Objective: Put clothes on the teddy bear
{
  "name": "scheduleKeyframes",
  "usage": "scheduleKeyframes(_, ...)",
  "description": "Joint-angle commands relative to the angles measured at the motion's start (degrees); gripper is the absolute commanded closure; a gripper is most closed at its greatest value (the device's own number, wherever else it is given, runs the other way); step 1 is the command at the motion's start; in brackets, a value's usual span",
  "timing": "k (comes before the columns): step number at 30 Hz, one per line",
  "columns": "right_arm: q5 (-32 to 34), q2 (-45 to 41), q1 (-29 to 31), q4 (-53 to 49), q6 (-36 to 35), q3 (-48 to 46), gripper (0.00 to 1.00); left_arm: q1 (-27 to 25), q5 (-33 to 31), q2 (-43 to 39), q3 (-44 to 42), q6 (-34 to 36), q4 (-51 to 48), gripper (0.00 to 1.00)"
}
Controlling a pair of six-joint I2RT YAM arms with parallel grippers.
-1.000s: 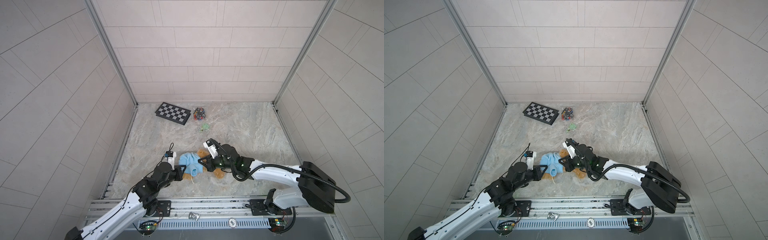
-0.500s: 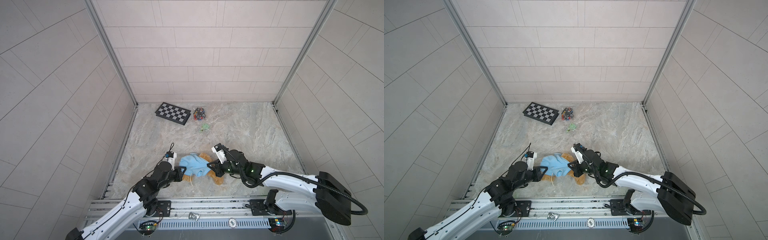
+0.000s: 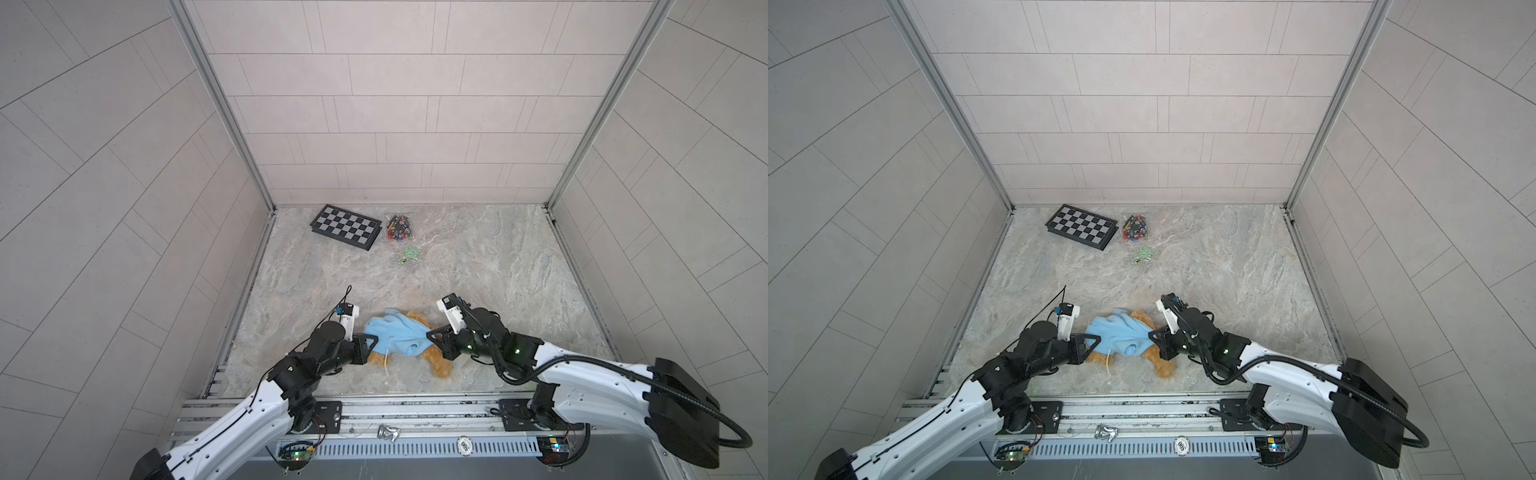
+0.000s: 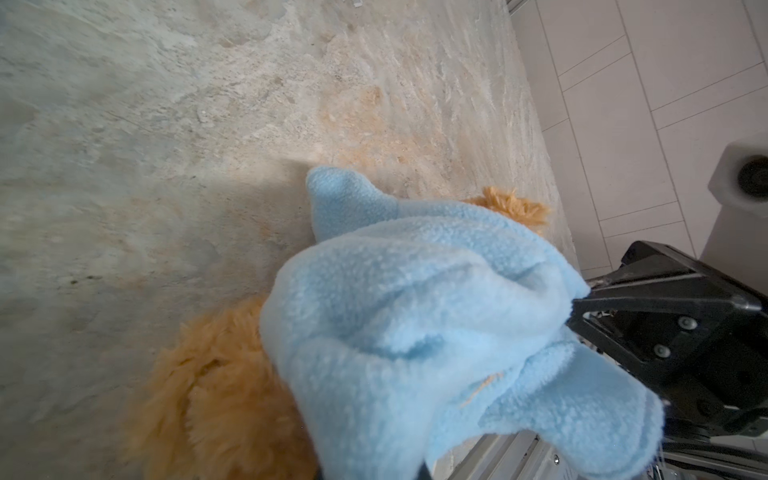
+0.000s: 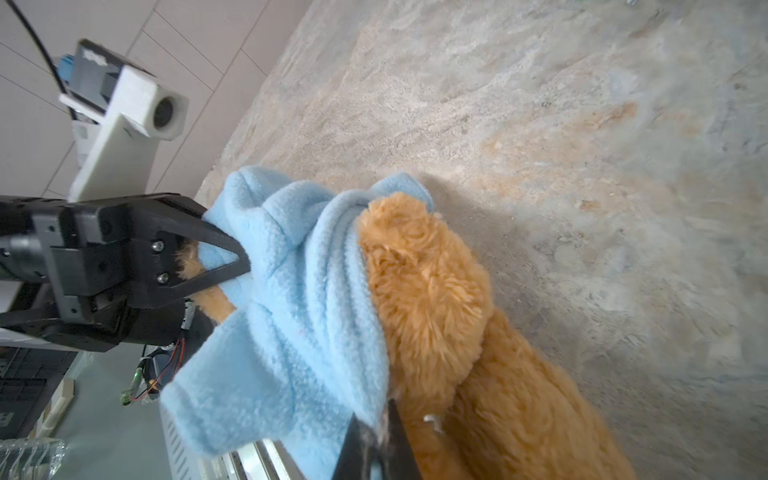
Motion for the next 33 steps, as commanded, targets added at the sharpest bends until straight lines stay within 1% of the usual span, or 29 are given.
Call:
scheduleKeyframes(1,-0.1,5.3,-0.3,-8.5,-3.8,5.3,1.00,0.0,-3.9,0.4,2.6,-0.3,-3.9,1.00)
scheduleKeyframes(4,-0.6,6.7,0.3,-11.6,-7.5,8.8,0.97,-2.1,-2.7,-0.2,6.8,0.1,-6.0,1.00)
scheduleKeyframes(7,-1.0,7.1,0.5,-11.9,-11.4,9.6,0.92,-2.5,-1.9,-0.3,10.1,0.5,-9.2,1.00)
scheduleKeyframes(9,-0.4,5.6,0.6,-12.6,-13.1,9.8,0.86,-2.4,-2.6,0.3,11.6,0.3,-11.8,1.00)
scheduleKeyframes(10,0.2,3.6,1.0,-13.2,-14.6,9.7,0.80,-2.3,-3.3,0.8,12.3,0.7,-13.4,1.00)
scheduleKeyframes(12,2.7,-0.6,2.4,-15.7,-18.7,10.0,0.73,-2.4,-4.7,1.7,13.3,1.3,-15.9,1.00)
scheduleKeyframes(15,5.2,-6.8,5.1,-18.3,-24.5,9.8,0.59,-2.2,-5.0,2.1,13.6,0.7,-16.6,1.00)
scheduleKeyframes(17,7.8,-11.0,8.2,-17.3,-27.0,8.8,0.47,-2.2,-4.4,2.5,13.7,0.0,-16.6,1.00)
scheduleKeyframes(20,11.2,-12.4,12.4,-17.5,-31.0,9.6,0.35,-2.2,-3.9,3.3,14.7,-0.5,-17.9,1.00)
scheduleKeyframes(24,13.8,-7.4,15.9,-16.0,-37.3,12.2,0.31,-2.2,-1.8,5.3,16.8,-0.5,-19.4,1.00)
scheduleKeyframes(28,13.5,-1.3,16.4,-13.8,-42.5,14.9,0.30,-2.2,1.2,8.6,19.7,0.7,-21.3,1.00)
scheduleKeyframes(33,13.6,4.6,16.4,-11.3,-46.7,16.2,0.30,-2.2,3.6,10.6,22.1,0.9,-22.4,1.00)
